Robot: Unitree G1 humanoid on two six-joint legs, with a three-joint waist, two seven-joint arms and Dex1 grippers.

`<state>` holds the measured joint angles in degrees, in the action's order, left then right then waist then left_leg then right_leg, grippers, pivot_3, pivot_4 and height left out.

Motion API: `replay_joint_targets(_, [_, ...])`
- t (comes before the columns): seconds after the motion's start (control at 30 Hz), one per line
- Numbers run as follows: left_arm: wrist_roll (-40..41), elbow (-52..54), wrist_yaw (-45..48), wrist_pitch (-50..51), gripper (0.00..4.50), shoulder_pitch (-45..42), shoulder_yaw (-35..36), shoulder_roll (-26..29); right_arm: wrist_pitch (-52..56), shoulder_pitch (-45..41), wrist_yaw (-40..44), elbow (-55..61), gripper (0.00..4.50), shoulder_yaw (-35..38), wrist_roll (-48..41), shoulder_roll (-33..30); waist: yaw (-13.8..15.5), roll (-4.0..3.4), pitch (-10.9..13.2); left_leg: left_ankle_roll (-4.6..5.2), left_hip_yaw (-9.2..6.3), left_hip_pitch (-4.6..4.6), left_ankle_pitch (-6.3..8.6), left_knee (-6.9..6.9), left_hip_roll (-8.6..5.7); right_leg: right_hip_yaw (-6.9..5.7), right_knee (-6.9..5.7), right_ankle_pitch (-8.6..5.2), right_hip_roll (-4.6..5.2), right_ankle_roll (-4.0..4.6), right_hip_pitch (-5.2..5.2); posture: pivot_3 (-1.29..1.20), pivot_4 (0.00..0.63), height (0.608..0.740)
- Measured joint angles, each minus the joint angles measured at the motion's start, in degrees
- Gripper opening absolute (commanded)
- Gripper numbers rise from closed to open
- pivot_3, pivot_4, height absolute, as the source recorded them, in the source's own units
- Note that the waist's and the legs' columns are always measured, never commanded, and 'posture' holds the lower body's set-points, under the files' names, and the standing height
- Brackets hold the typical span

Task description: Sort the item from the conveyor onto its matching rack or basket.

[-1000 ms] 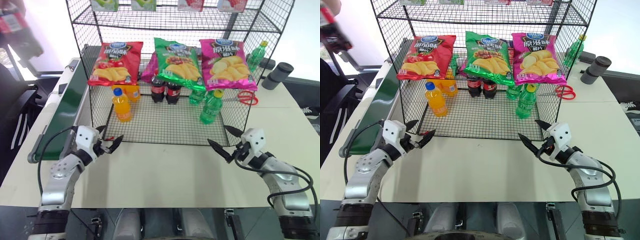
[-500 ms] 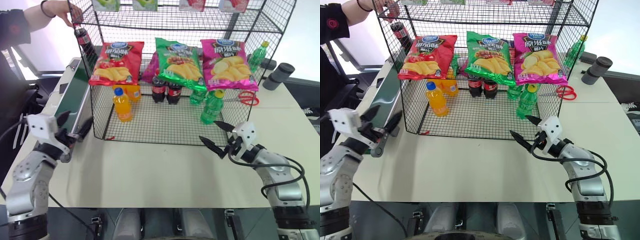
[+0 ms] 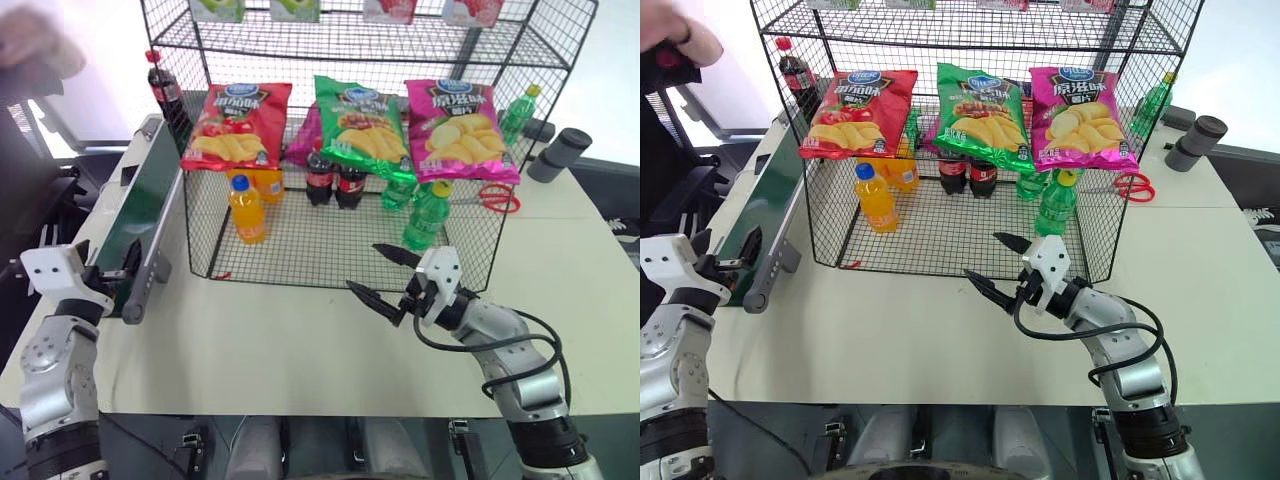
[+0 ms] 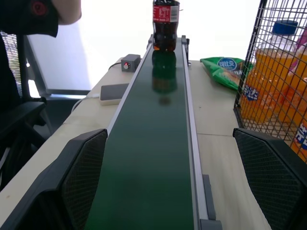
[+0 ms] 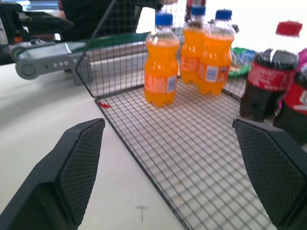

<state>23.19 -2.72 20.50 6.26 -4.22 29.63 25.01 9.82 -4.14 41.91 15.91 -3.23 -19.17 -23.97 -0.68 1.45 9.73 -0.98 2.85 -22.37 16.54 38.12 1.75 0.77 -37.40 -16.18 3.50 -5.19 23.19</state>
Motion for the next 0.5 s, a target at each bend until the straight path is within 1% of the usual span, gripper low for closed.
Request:
replay_joint_targets(0.2, [-0.2,-2.6,-1.4,-1.6,4.5,-2.1,-0.2,-1.3,0.2,-0.1,-3.2,0.1,4.43,-1.3,2.4,0.8,-0.2,0.0,0.0,0.0,-0.01,0.01,0.0,0.0,0.03,0.0,-0.04,0.0,-0.02,0.0,0.03,0.0,0.15,0.74])
replay_joint_targets(0.4, [-0.8,-4.6,-2.4,-2.5,4.5,-2.4,-0.3,-1.4,1.2,-1.6,-6.2,0.1,4.43,-1.3,3.3,1.9,-0.1,0.0,0.0,0.0,-0.01,0.0,0.0,0.0,0.02,-0.01,-0.04,0.0,-0.01,0.0,0.03,0.0,0.15,0.74])
replay_joint_targets(0.5, [-1.5,-5.5,-3.5,-3.1,4.5,-2.8,-0.3,-1.4,2.7,-1.8,-5.7,-0.2,4.43,-1.3,3.1,1.5,0.0,0.01,0.0,0.0,-0.01,0.0,0.0,0.0,0.02,-0.01,-0.03,0.0,-0.01,0.0,0.02,0.0,0.15,0.74])
